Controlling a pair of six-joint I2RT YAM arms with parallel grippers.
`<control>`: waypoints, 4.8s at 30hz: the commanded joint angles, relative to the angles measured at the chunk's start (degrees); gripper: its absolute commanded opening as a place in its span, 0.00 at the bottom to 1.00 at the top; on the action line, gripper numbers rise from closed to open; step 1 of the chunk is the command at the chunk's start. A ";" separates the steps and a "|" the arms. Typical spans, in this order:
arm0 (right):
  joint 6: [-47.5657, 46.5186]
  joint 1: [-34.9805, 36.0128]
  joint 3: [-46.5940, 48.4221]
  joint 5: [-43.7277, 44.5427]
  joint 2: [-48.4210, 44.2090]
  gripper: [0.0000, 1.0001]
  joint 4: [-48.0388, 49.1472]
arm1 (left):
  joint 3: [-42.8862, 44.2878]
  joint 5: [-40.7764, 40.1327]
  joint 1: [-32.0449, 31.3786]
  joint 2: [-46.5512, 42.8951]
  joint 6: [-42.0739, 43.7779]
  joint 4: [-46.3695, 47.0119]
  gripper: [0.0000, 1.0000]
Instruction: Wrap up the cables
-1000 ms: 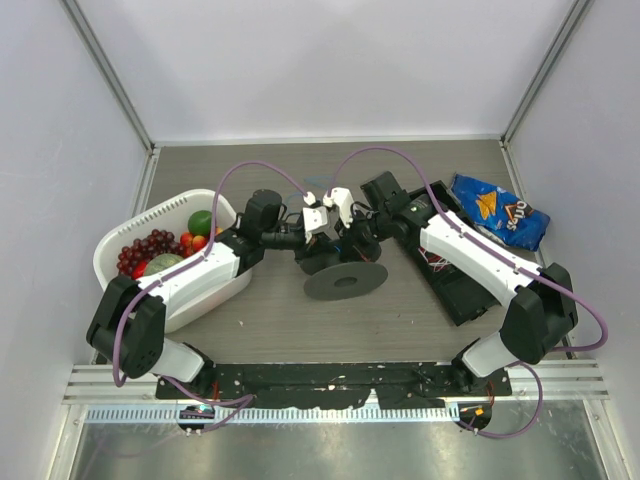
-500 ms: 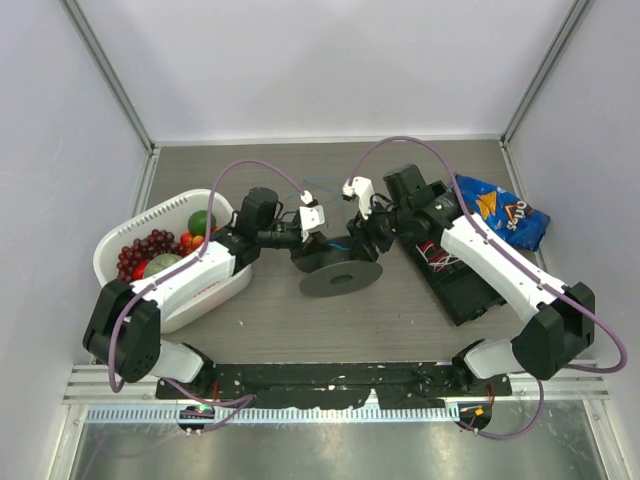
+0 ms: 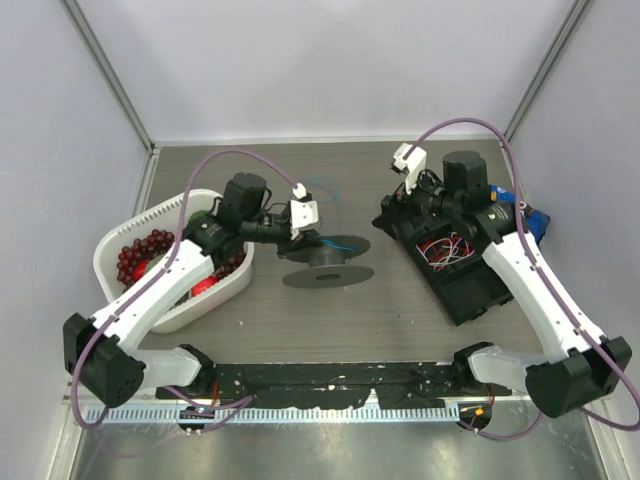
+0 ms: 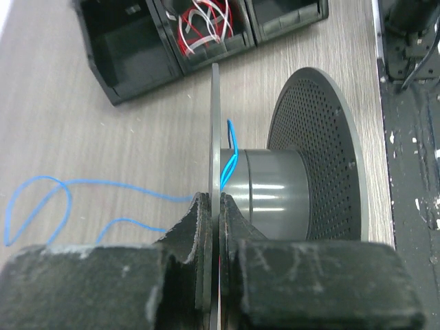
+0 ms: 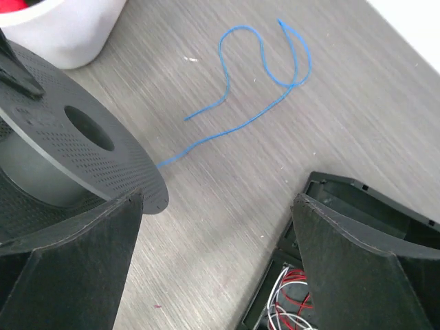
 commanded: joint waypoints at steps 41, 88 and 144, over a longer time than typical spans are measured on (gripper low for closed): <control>9.22 7.69 -36.15 0.71 2.20 0.92 83.11 | 66.90 -19.52 8.23 9.08 -56.50 -4.64 0.00; -13.27 14.99 -16.83 4.30 2.59 0.01 27.46 | 59.45 -52.03 8.67 13.64 -51.13 -13.51 0.00; 11.39 0.14 -0.20 -9.83 6.10 0.14 23.33 | 45.80 -8.70 23.26 5.91 -79.88 22.78 0.00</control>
